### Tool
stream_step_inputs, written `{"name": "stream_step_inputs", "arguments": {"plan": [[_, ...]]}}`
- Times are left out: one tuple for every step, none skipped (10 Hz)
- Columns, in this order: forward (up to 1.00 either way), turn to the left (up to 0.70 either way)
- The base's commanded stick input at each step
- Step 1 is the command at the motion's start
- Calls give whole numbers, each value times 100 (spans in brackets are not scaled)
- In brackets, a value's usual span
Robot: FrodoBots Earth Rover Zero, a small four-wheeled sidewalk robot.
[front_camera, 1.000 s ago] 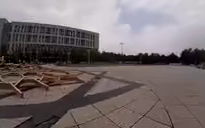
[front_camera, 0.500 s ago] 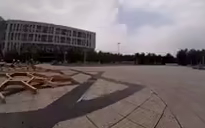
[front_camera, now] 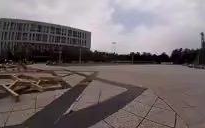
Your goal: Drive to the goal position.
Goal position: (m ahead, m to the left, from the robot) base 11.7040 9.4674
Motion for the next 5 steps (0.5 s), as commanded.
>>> {"name": "stream_step_inputs", "arguments": {"plan": [[70,-5],[70,0],[70,0],[70,0],[70,0]]}}
